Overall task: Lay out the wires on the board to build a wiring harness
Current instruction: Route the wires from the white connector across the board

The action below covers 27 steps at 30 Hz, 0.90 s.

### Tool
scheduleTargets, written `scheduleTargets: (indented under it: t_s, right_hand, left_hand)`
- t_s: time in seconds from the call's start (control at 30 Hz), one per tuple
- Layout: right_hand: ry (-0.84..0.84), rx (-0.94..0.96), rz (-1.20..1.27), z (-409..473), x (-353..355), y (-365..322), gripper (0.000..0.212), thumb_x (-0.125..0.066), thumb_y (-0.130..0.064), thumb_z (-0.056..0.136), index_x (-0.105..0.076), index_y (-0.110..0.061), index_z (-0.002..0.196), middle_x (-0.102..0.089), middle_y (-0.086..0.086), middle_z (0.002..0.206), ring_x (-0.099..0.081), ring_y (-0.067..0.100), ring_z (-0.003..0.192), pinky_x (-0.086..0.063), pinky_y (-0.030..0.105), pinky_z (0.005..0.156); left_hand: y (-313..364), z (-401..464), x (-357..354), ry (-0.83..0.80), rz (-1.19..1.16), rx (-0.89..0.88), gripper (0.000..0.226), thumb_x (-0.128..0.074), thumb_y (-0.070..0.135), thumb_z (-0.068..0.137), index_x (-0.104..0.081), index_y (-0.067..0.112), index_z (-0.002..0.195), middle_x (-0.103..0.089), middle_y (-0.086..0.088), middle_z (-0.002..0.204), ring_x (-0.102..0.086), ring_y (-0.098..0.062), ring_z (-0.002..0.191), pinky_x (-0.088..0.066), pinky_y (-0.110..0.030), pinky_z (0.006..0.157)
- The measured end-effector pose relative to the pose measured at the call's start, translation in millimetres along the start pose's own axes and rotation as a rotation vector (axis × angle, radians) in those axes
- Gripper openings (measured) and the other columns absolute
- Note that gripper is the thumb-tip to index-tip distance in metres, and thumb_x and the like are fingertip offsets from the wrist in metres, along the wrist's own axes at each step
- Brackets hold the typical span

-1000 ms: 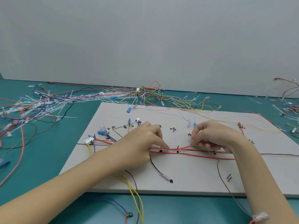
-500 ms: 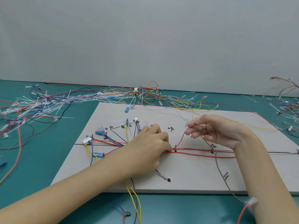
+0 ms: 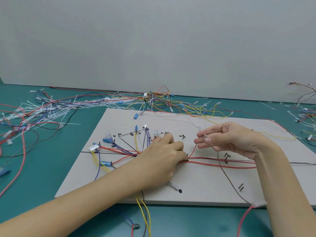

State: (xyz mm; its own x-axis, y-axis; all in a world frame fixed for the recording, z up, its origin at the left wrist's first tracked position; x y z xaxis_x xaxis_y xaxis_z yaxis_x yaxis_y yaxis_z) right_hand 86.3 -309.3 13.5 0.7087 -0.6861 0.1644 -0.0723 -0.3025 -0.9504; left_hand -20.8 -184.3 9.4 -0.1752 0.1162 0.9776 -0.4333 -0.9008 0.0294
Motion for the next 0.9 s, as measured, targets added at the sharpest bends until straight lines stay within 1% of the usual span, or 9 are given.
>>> scheduleTargets:
  t_s: [0.13,0.23,0.3,0.37,0.47,0.57,0.67,0.77,0.9]
  right_hand:
    - [0.082,-0.031,-0.053,3.1,5.0,2.9,0.043,-0.08,-0.023,0.061,-0.073,-0.004,0.099,-0.074,0.016,0.1,-0.073,0.025,0.091,-0.054,0.018,0.052]
    - [0.153,-0.033,-0.107,3.3,10.5,3.6,0.018,-0.075,-0.014,0.077,-0.075,-0.004,0.093,-0.075,0.016,0.091,-0.074,0.023,0.078,-0.053,0.019,0.048]
    - [0.208,-0.016,-0.19,3.5,14.1,3.7,0.007,-0.073,-0.012,0.082,-0.078,-0.008,0.084,-0.075,0.012,0.083,-0.07,0.017,0.066,-0.049,0.02,0.045]
    - [0.26,-0.015,-0.286,4.2,18.0,5.5,0.007,-0.073,-0.011,0.083,-0.079,-0.01,0.079,-0.073,0.006,0.075,-0.062,0.008,0.058,-0.047,0.021,0.044]
    - [0.287,-0.007,-0.345,4.9,20.5,5.5,0.01,-0.072,-0.009,0.085,-0.08,-0.012,0.079,-0.072,0.0,0.072,-0.056,0.003,0.057,-0.047,0.02,0.046]
    - [0.285,0.013,-0.334,6.3,18.6,4.2,0.01,-0.071,-0.006,0.085,-0.078,-0.01,0.079,-0.072,0.003,0.074,-0.055,0.008,0.062,-0.046,0.02,0.045]
    - [0.303,-0.01,-0.365,8.7,19.0,6.9,0.011,-0.069,-0.001,0.084,-0.076,-0.007,0.078,-0.069,0.001,0.07,-0.055,0.011,0.062,-0.045,0.022,0.043]
    - [0.307,-0.034,-0.362,9.2,19.7,9.3,0.012,-0.068,0.001,0.084,-0.074,-0.006,0.077,-0.069,0.001,0.071,-0.055,0.015,0.064,-0.045,0.023,0.042]
    - [0.316,-0.036,-0.365,9.0,20.4,9.3,0.01,-0.067,0.002,0.085,-0.073,-0.003,0.079,-0.071,0.008,0.08,-0.054,0.012,0.063,-0.044,0.022,0.041]
  left_hand:
    - [-1.0,-0.7,-1.0,0.005,-0.027,-0.008,0.042,-0.039,0.013,0.096,-0.054,0.03,0.131,-0.05,0.008,0.113,-0.03,-0.017,0.099,-0.036,-0.037,0.089]
    - [-0.4,0.0,-1.7,0.004,-0.047,-0.005,0.044,-0.038,0.012,0.096,-0.053,0.031,0.133,-0.049,0.007,0.114,-0.03,-0.017,0.099,-0.036,-0.038,0.088]
    - [-0.3,1.9,-1.4,0.006,-0.057,-0.004,0.043,-0.039,0.012,0.096,-0.054,0.031,0.132,-0.05,0.007,0.112,-0.03,-0.018,0.1,-0.037,-0.039,0.088]
    - [0.0,2.7,-1.1,0.007,-0.073,0.002,0.041,-0.039,0.013,0.097,-0.056,0.03,0.13,-0.05,0.007,0.111,-0.031,-0.018,0.1,-0.037,-0.039,0.089]
    - [-0.2,1.7,-0.6,0.011,-0.083,0.008,0.04,-0.038,0.015,0.098,-0.056,0.031,0.131,-0.05,0.006,0.112,-0.032,-0.019,0.101,-0.037,-0.039,0.089]
    - [-0.8,1.6,0.1,0.009,-0.084,0.014,0.039,-0.038,0.018,0.099,-0.056,0.032,0.131,-0.049,0.005,0.112,-0.034,-0.019,0.102,-0.037,-0.039,0.089]
    - [-0.2,1.9,2.0,0.017,-0.102,0.015,0.037,-0.038,0.021,0.099,-0.058,0.031,0.129,-0.05,0.004,0.111,-0.035,-0.02,0.103,-0.037,-0.039,0.09]
    - [0.9,1.2,2.5,0.03,-0.115,0.011,0.035,-0.039,0.023,0.1,-0.06,0.029,0.128,-0.051,0.004,0.11,-0.035,-0.019,0.103,-0.037,-0.039,0.089]
    - [0.5,-0.5,1.3,0.038,-0.123,0.014,0.036,-0.04,0.023,0.1,-0.059,0.029,0.13,-0.051,0.004,0.109,-0.035,-0.019,0.101,-0.037,-0.038,0.087]
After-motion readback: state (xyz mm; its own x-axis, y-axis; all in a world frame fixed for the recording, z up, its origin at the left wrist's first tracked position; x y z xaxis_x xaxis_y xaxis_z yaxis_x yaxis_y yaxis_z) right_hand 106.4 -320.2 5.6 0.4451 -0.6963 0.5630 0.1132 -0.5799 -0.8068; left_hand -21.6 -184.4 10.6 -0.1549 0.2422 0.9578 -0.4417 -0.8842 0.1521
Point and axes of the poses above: each hand's wrist, its own z-axis towards the middle knuckle, its own x-axis out of the back of the hand, y = z × x, the point moved 8 cm from there along z, towards the middle knuckle
